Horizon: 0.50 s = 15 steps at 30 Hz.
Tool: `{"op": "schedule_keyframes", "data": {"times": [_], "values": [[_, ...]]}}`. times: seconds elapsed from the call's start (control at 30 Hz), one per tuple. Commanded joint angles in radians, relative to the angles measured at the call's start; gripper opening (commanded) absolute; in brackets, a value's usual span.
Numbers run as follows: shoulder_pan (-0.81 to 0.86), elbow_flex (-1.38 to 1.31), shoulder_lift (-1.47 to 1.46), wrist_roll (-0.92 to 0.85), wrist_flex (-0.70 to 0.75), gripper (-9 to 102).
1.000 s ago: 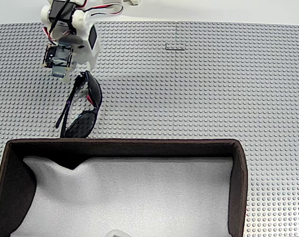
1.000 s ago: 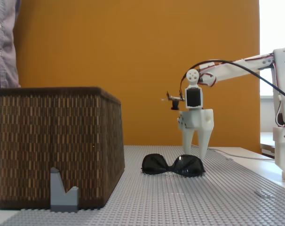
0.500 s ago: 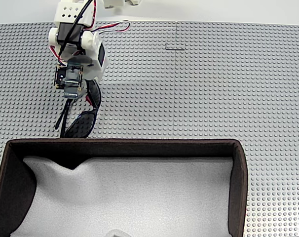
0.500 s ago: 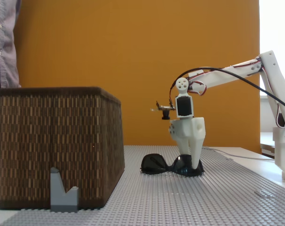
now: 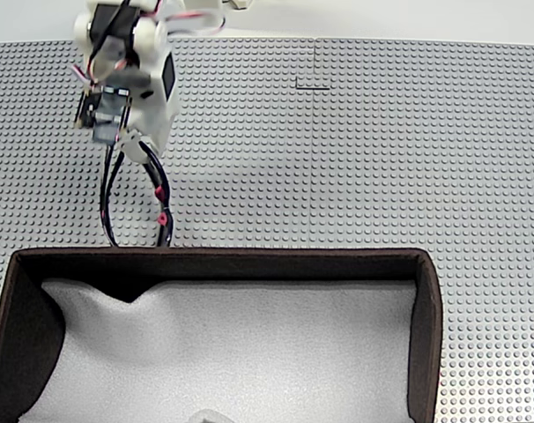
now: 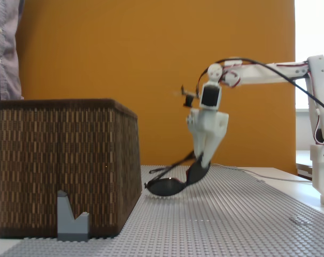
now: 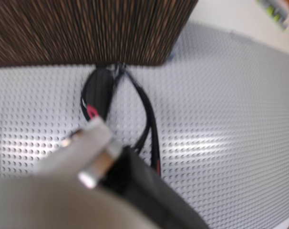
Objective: Grasp a glasses and put it in the bin.
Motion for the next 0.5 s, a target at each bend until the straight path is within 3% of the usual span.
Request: {"op": "schedule_keyframes", "data": {"times": [0.0, 0.47], "values": [[0.015, -0.055, 0.144, -0.02, 0.012, -1], [-0.066, -0.523, 0.167, -0.127, 0.11, -1]]}}
